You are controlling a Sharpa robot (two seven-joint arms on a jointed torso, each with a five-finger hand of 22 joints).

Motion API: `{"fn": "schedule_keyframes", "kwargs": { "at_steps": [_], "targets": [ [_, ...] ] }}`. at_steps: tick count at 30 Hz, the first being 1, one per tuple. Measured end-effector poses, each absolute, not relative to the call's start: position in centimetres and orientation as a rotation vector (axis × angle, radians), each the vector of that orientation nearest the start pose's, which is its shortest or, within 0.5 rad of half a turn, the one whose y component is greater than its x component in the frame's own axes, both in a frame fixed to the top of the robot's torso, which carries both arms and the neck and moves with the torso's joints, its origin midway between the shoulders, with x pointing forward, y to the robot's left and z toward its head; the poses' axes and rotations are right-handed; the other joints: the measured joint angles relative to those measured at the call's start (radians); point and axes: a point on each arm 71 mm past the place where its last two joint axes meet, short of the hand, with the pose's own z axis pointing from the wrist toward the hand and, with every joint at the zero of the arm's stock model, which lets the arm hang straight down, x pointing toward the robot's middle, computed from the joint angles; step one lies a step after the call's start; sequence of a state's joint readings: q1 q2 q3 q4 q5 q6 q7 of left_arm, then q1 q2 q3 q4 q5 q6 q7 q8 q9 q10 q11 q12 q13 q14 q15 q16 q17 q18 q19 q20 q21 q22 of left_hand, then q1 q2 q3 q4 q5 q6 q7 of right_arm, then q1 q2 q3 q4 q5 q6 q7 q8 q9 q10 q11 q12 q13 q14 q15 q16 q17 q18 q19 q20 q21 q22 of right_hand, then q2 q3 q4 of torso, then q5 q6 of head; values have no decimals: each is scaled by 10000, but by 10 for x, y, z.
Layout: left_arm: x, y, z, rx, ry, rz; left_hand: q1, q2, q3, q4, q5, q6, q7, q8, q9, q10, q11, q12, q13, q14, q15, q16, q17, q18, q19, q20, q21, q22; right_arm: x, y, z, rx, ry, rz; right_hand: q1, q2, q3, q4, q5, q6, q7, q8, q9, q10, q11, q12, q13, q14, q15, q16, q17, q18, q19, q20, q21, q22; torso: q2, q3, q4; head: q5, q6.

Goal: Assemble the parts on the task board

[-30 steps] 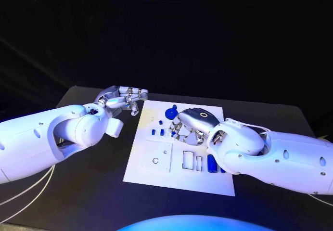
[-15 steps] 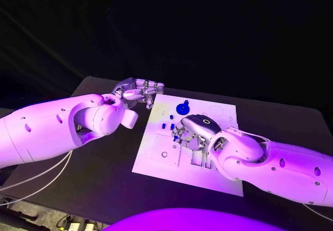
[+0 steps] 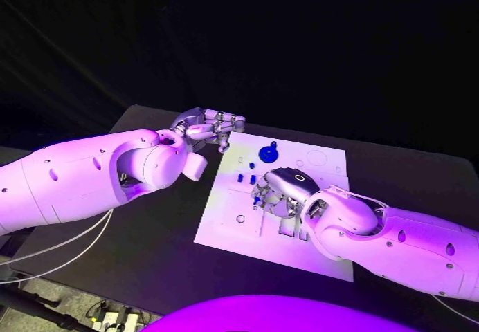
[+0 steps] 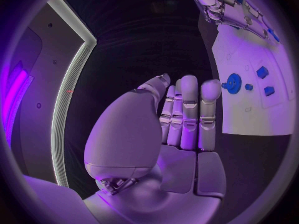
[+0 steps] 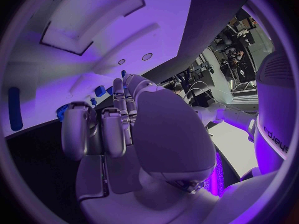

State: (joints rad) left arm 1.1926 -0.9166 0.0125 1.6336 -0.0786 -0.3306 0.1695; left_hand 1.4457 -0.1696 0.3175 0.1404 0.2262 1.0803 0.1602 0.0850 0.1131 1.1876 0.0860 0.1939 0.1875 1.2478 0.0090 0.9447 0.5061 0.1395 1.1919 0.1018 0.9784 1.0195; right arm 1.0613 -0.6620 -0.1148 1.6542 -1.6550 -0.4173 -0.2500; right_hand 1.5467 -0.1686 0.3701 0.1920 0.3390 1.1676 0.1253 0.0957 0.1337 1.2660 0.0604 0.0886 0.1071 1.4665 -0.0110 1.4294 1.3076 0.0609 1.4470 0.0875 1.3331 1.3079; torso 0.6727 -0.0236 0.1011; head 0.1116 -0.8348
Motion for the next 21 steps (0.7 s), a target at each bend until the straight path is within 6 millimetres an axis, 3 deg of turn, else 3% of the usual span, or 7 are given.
{"fn": "schedule_keyframes", "kwargs": {
  "at_steps": [21],
  "targets": [
    [474,211,-168,-11483,15981,-14517,0,0,0,0,0,0,0,0,1,0,0,0,-2,0,0,0,2,1,0,0,0,1,405,-80,-251,-3362,17086,7900,-85,-12,28,-28,-1,-3,0,-16,10,4,5,0,-2,0,0,-1,-2,1,0,0,0,-3,-1,6,-1,-15,-44]
  ]
}}
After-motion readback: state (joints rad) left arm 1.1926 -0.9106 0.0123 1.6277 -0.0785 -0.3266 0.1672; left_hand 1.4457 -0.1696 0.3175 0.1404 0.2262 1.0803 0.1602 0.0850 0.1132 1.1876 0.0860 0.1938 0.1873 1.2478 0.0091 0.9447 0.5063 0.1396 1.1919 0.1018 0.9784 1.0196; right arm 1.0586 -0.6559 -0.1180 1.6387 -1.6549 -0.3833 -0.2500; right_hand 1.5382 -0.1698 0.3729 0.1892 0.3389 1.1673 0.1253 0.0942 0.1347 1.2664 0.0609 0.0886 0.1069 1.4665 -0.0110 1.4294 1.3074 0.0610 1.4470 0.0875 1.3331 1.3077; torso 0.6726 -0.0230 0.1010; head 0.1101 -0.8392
